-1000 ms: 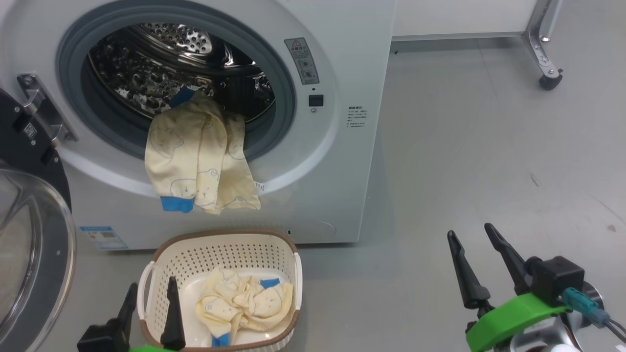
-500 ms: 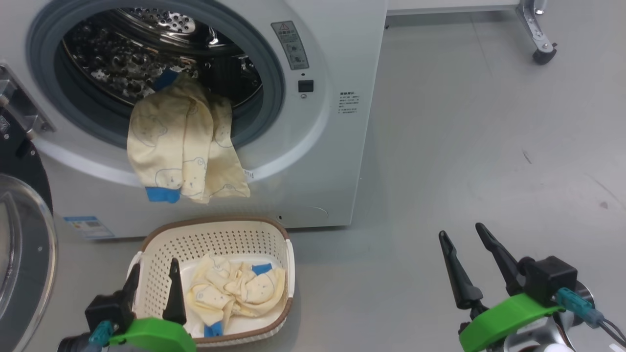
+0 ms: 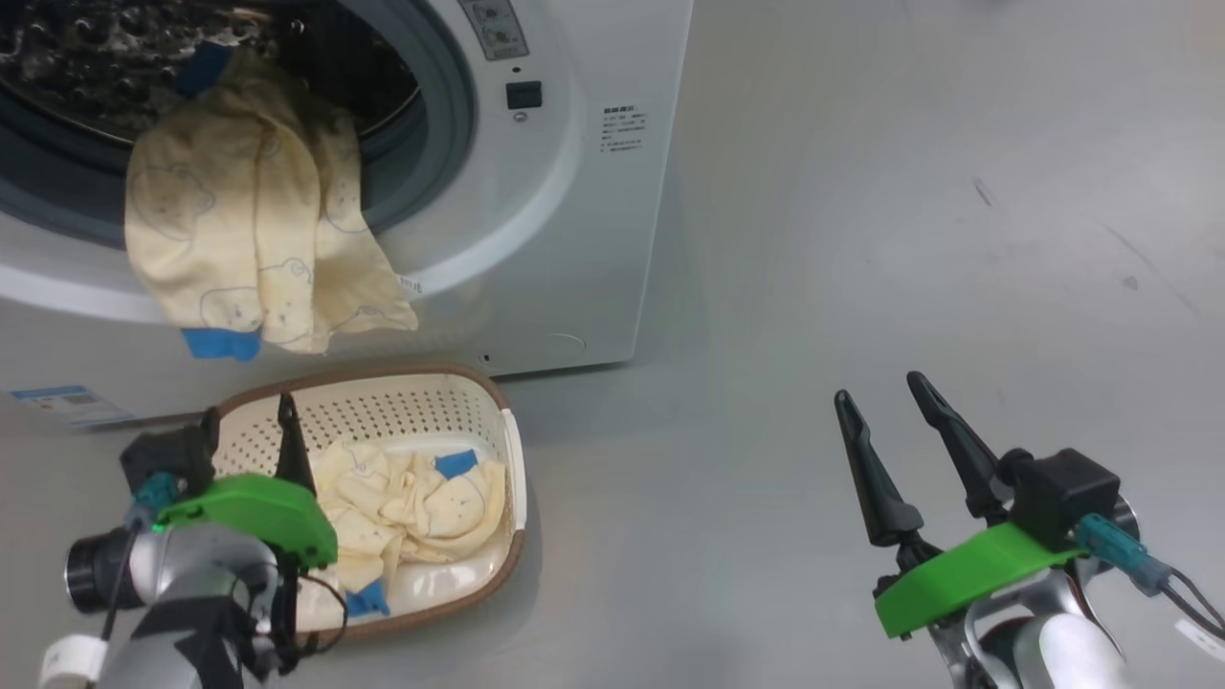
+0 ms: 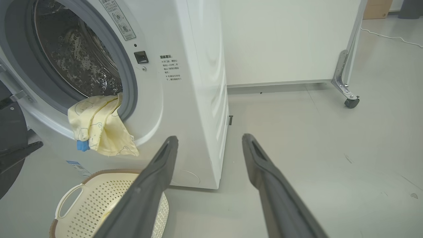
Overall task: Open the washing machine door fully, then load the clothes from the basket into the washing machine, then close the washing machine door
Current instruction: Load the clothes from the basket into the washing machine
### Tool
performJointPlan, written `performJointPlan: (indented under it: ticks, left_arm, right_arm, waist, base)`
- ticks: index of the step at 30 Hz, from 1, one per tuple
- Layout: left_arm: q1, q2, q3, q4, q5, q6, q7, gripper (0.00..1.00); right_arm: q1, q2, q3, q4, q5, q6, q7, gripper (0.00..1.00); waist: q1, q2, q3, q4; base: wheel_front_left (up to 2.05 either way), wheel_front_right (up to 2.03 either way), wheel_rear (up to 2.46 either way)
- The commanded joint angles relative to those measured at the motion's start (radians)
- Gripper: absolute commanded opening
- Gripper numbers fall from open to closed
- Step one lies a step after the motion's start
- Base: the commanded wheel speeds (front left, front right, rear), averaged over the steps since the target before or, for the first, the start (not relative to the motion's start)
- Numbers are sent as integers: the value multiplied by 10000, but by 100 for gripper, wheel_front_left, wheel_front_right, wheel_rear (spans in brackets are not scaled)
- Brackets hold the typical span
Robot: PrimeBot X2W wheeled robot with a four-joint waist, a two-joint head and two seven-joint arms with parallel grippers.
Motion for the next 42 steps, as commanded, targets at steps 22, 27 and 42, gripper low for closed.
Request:
performJointPlan:
  ticks: [22, 27, 42]
  left_arm:
    - [-4142, 1325, 427, 3531, 199, -75, 486, 100]
    - [-4652, 1500, 380, 4234, 290, 123, 652, 100]
    - [-5927, 1903, 540, 5572, 34, 216, 1094, 93]
  right_arm:
    - [-1662, -85, 1140, 765, 1134, 42, -1171, 100]
    - [-1771, -85, 1266, 939, 1341, 42, -1325, 100]
    - [-2132, -85, 1819, 1335, 1838, 42, -1570, 100]
  waist:
    - [-2, 0, 1994, -1820]
    - [-2, 0, 2271, -1998]
    - [-2, 0, 2863, -2308]
  base:
    - [0, 0, 0]
    - [0, 0, 0]
    - [0, 0, 0]
